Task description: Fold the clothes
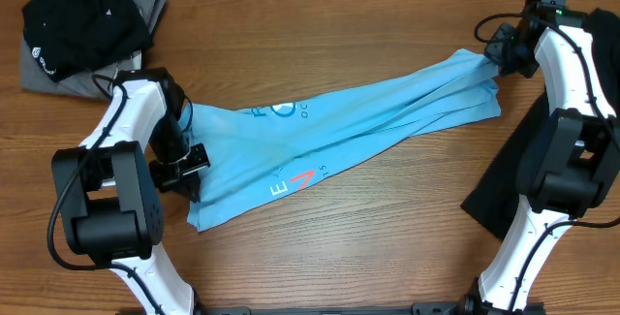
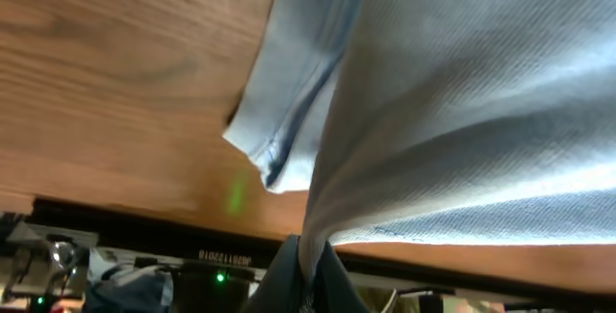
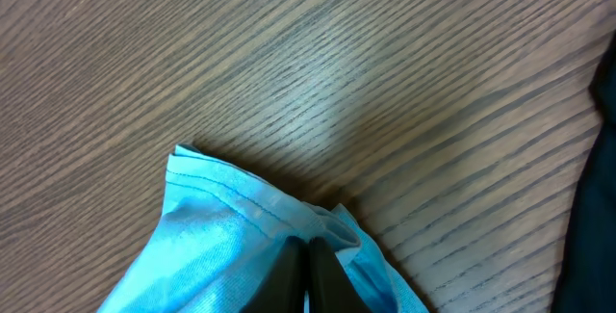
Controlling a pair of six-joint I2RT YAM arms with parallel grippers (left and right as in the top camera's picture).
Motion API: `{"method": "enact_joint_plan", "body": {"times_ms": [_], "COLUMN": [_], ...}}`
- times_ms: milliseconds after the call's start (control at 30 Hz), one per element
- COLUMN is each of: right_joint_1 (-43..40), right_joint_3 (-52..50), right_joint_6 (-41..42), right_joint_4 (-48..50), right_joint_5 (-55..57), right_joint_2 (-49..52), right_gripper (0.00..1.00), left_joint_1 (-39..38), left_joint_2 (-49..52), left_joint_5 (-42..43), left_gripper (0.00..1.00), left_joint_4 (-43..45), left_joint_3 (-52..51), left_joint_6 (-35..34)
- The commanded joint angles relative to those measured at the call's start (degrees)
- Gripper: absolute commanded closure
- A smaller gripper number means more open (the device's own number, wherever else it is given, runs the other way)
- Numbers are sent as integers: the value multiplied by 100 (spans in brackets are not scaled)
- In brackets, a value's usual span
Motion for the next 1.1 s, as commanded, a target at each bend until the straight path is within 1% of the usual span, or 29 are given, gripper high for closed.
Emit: {"method": "enact_joint_plan", "body": {"times_ms": [0, 167, 200, 233, 267, 300, 333, 367, 433, 567, 633, 667, 700, 733, 767, 833, 900, 933, 1067], "right_joint_1": [-57, -55, -55, -55, -55, -55, -55, -55, -55, -55, -55, -55, -55, -48, -39, -9, 42, 68, 184], "right_joint_3": [101, 74, 74, 74, 74, 74, 74, 74, 74, 76, 76, 76, 76, 76, 76, 76, 72, 63, -57], "right_joint_6": [-35, -33, -31, -28, -28, -28, -28, -28, -28, -37, -39, -46, -81, -181, -262, -341, -341, -343, -474], "right_joint_4": [37, 4, -7, -26, -39, -63, -94, -114, -118, -57, -4, 24, 46, 74, 87, 81, 57, 57, 42], "right_joint_5": [186, 186, 186, 184, 184, 184, 184, 184, 184, 131, -33, -149, -313, -527, -717, -916, -914, -914, -911], "right_joint_2": [61, 72, 74, 74, 72, 72, 72, 72, 72, 72, 72, 72, 72, 72, 72, 72, 79, 83, 92], "right_gripper": [96, 95, 89, 79, 65, 47, 34, 34, 33, 34, 37, 41, 51, 62, 71, 86, 92, 95, 96], "left_joint_1": [-9, -9, -9, -9, -9, -9, -9, -9, -9, -9, -9, -9, -9, -9, -9, -17, -61, -109, -466], "left_joint_2": [-59, -59, -59, -59, -59, -59, -59, -59, -59, -59, -59, -59, -59, -59, -59, -59, -59, -59, -57], "left_joint_5": [46, 107, 107, 107, 107, 109, 109, 114, 157, 317, 535, 590, 597, 608, 605, 627, 688, 730, 796], "left_gripper": [96, 96, 96, 96, 95, 88, 76, 69, 67, 68, 70, 72, 74, 79, 84, 90, 96, 96, 96], "left_joint_4": [-11, 20, 26, 35, 35, 35, 35, 33, 42, 184, 323, 387, 433, 452, 450, 448, 531, 619, 957], "left_joint_3": [-131, -170, -170, -170, -170, -170, -170, -170, -170, -168, -151, -116, -72, -11, 66, 219, 275, 271, 197], "left_joint_6": [-20, -24, -24, -24, -22, -22, -22, -22, -20, -22, -17, -17, -20, -22, -22, -22, 0, 44, 131]}}
